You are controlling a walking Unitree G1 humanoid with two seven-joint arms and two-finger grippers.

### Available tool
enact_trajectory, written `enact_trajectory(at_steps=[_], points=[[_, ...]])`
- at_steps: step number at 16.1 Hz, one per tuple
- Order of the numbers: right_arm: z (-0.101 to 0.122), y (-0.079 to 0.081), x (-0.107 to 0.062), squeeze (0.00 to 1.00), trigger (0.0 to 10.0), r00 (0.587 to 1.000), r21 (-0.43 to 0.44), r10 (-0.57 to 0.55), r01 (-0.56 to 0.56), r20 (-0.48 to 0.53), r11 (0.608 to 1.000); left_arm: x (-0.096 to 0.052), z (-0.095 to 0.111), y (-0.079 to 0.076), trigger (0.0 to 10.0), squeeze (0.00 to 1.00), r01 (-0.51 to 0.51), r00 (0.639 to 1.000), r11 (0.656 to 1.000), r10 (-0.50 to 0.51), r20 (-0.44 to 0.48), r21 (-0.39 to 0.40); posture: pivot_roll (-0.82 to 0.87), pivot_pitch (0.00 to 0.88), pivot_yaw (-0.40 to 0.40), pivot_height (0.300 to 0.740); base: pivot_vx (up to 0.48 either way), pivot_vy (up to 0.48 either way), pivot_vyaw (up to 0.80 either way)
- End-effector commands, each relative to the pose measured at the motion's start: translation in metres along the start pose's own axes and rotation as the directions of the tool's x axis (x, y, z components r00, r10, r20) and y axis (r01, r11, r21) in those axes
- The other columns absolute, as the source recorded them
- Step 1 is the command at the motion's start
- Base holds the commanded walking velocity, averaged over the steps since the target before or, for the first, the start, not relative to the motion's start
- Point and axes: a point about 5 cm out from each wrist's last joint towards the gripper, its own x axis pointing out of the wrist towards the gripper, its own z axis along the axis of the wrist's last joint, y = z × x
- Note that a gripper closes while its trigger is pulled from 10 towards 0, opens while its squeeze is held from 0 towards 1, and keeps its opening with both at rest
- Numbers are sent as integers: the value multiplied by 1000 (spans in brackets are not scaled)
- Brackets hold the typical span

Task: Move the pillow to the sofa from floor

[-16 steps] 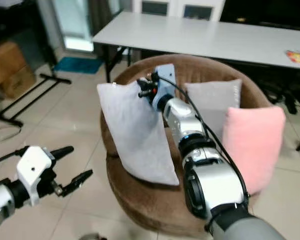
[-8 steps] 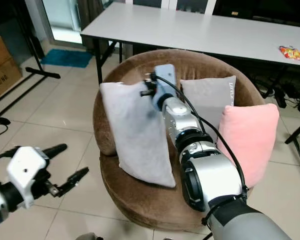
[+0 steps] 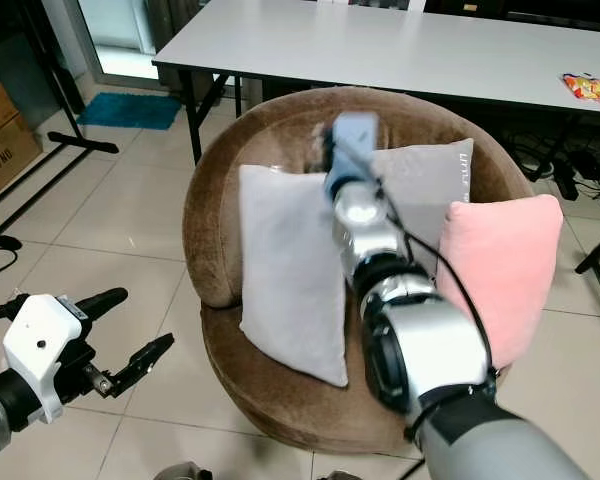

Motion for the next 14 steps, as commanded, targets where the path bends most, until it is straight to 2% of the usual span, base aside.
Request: enact_trajectory(at_steps=[1, 3, 6, 8, 9, 10, 11, 12, 13, 14], points=[[17, -6, 5, 0, 10000, 998, 44, -23, 20, 52, 999, 0, 0, 2, 10000, 0, -16, 1000, 1000, 16, -4, 8, 30, 42, 7, 740, 0, 0, 0], [34, -13, 9, 0, 10000, 995, 74, -34, 27, 96, 997, 6, 0, 9, 10000, 0, -38, 999, 999, 38, 2, 19, 8, 19, 23, 740, 0, 0, 0], [36, -21, 10, 0, 10000, 994, 80, -19, 11, 111, 997, 21, 3, 20, 10000, 0, -78, 997, 996, 78, 24, 38, -10, 0, 38, 740, 0, 0, 0], [21, -19, 5, 0, 10000, 991, 112, 101, -110, 86, 988, 27, -1, 21, 10000, 0, -130, 991, 991, 130, 18, -16, -30, 0, 40, 740, 0, 0, 0], [4, -19, 0, 0, 10000, 988, 117, 147, -152, 52, 981, 35, -8, 23, 10000, 0, -188, 982, 979, 188, 0, -73, -44, 0, 41, 740, 0, 0, 0], [-25, -30, -14, 0, 10000, 994, 139, 107, -109, 21, 984, 43, -12, 18, 10000, 0, -245, 969, 964, 246, -9, -99, -49, 0, 41, 740, 0, 0, 0], [-36, -34, -20, 0, 10000, 996, 144, 90, -90, 6, 986, 46, -12, 16, 10000, 0, -253, 967, 962, 253, -10, -102, -51, 0, 40, 740, 0, 0, 0], [-57, -46, -36, 1000, 10000, 999, 166, 42, -36, -34, 985, 49, -15, 8, 10000, 0, -239, 971, 966, 239, -15, -97, -65, 0, 38, 740, 0, 0, 0], [-76, -62, -72, 1000, 10000, 998, 149, 1, 9, -67, 989, 53, -21, 1, 10000, 0, -234, 972, 967, 233, -24, -103, -91, 0, 43, 740, 0, 0, 0], [-76, -62, -72, 1000, 10000, 998, 149, 1, 9, -67, 989, 53, -21, 1, 10000, 0, -234, 972, 967, 233, -24, -103, -91, 0, 43, 740, 0, 0, 0]])
